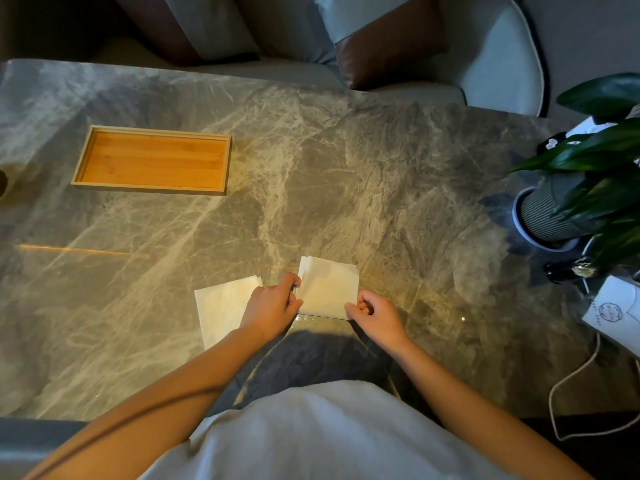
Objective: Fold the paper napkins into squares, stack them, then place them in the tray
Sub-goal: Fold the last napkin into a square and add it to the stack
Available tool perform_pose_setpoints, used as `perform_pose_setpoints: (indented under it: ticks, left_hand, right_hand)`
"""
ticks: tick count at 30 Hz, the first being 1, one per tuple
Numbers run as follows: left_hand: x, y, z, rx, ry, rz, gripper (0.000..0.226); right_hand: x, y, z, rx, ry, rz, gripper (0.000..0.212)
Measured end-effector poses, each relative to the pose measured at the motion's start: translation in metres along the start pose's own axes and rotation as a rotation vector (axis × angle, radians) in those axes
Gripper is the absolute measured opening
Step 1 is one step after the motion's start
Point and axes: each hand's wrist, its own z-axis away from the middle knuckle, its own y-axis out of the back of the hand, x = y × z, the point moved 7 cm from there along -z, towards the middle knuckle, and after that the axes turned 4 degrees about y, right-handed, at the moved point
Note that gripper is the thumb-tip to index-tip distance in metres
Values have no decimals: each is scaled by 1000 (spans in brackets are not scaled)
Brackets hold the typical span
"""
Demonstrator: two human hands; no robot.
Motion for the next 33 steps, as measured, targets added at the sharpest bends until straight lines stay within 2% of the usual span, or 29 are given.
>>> perform_pose_setpoints:
  ticks: [7, 14, 17, 20, 24, 27, 29, 31, 33]
  left_hand:
    - [-2, 2, -1, 45, 28, -46, 23]
    - [0, 2, 2, 45, 17, -121, 30]
    - [0, 2, 3, 65, 11, -165, 34]
    - [4, 0, 5, 68, -49, -253, 39]
    - [21, -4, 10, 111, -224, -400, 49]
    - [35, -16, 16, 105, -351, -474, 54]
    - [36, -31, 15, 28, -358, -524, 58]
    - [33, -44, 10, -43, -310, -561, 60]
    - [31, -50, 6, -66, -259, -599, 59]
  right_hand:
    - [3, 1, -2, 53, 6, 55, 31]
    - [8, -1, -2, 106, -65, 63, 18]
    - [10, 0, 0, 140, -95, 39, 31]
    - [7, -1, -1, 151, -70, 62, 29]
    - [3, 3, 1, 194, -58, 94, 26]
    - [-18, 9, 4, 260, 105, 252, 27]
    - [-34, -3, 4, 189, 247, 467, 37]
    - [-41, -23, 1, 82, 271, 660, 52]
    - [-38, -41, -2, 6, 237, 747, 61]
